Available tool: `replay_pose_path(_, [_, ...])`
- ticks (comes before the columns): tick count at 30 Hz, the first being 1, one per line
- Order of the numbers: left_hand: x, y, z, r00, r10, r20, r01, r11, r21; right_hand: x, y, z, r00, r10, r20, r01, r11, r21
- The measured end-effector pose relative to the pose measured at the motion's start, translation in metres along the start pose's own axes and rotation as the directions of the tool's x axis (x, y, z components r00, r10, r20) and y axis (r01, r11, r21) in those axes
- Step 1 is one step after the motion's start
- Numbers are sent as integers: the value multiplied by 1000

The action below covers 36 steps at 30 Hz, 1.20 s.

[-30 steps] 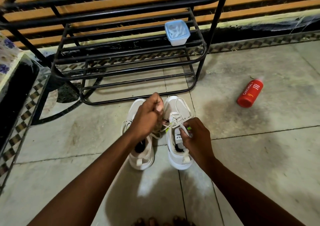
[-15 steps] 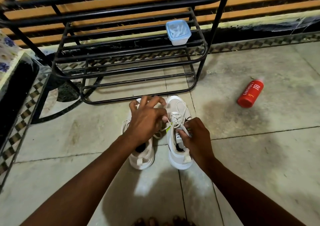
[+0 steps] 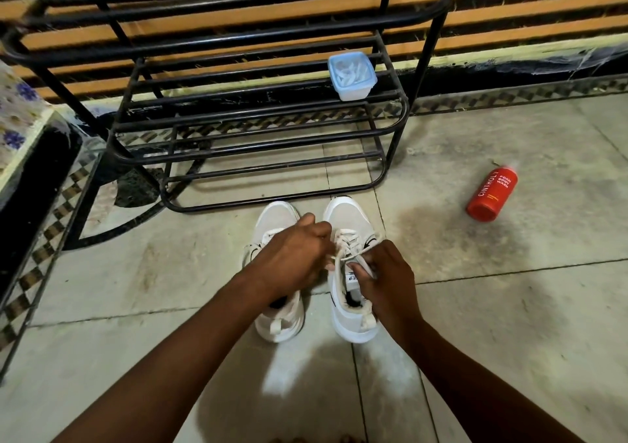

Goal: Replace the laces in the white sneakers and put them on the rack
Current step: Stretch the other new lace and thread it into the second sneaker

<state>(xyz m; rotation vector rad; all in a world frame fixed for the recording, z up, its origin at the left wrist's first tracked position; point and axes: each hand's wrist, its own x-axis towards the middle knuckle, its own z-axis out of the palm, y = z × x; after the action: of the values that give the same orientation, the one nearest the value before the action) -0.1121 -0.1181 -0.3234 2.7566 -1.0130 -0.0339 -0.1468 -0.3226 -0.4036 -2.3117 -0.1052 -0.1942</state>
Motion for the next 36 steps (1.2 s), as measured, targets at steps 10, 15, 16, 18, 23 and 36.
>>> replay_pose_path(10, [4,19,-27,678,-600,-424,137,670,-730,3,1,0,999,43,2,-43,999,-20])
replay_pose_path(15, [5,13,-33,860,-414,-298,212,821,-530,2,-1,1,999,44,27,-43,999,-27])
replay_pose_path(16, [6,12,-33,944,-294,-152,247,931,-267,2,-1,1,998,51,30,-50,998,-26])
replay_pose_path(18, [9,8,-28,984,-162,78,156,985,74,2,-1,1,999,46,28,-45,998,-34])
replay_pose_path(23, [13,9,-23,960,-256,116,237,959,154,2,-1,3,998,50,28,-49,998,-37])
replay_pose_path(36, [8,23,7,904,-369,217,404,904,-142,2,2,10,999,48,-22,-49,998,-50])
